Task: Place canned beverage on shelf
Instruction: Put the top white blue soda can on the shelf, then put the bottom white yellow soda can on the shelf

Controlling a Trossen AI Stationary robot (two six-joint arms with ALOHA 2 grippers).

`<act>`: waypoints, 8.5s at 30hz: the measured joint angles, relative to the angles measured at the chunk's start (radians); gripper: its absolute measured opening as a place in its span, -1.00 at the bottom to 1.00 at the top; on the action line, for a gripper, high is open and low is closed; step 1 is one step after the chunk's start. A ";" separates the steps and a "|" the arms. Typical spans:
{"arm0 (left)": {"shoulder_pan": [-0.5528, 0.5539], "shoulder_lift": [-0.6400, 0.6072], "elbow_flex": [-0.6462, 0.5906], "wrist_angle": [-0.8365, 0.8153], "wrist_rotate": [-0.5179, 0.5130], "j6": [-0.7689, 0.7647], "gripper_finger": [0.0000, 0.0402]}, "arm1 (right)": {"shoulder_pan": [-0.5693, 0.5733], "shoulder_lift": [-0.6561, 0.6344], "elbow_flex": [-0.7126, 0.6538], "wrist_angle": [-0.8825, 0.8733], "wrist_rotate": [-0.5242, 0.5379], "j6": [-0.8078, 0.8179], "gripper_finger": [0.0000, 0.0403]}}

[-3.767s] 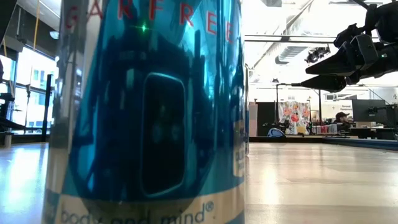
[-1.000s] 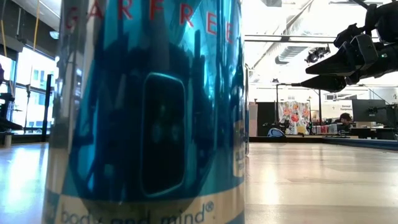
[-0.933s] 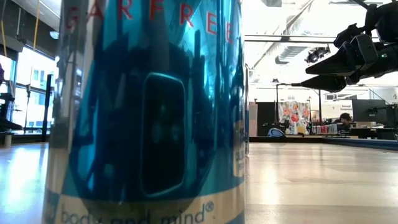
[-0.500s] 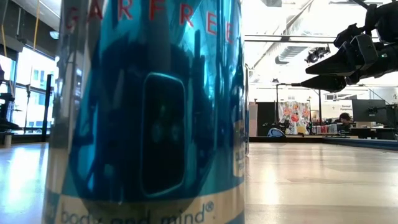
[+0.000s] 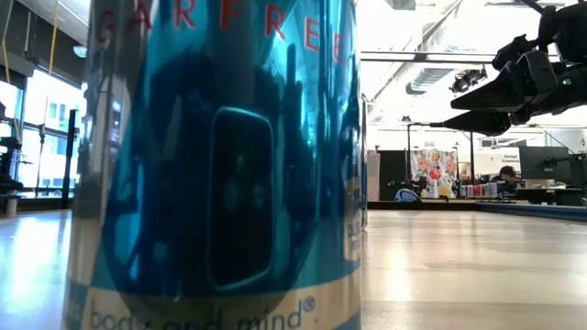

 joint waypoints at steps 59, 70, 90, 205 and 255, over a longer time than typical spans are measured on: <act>0.046 -0.011 -0.128 0.196 -0.123 0.034 0.17 | 0.000 0.000 0.000 0.000 0.000 0.000 0.92; 0.047 -0.011 -0.128 0.203 -0.130 0.056 0.26 | 0.000 0.000 0.000 0.000 0.000 0.000 0.92; 0.009 -0.010 -0.130 0.202 -0.134 0.094 0.83 | 0.000 0.000 0.000 0.000 0.000 0.000 0.92; -0.861 0.229 -0.133 0.630 0.235 0.189 0.57 | 0.000 0.000 0.000 0.000 0.000 0.000 0.92; -0.808 0.157 -0.135 0.407 0.210 0.199 0.01 | 0.000 0.000 0.000 0.000 0.000 0.000 0.92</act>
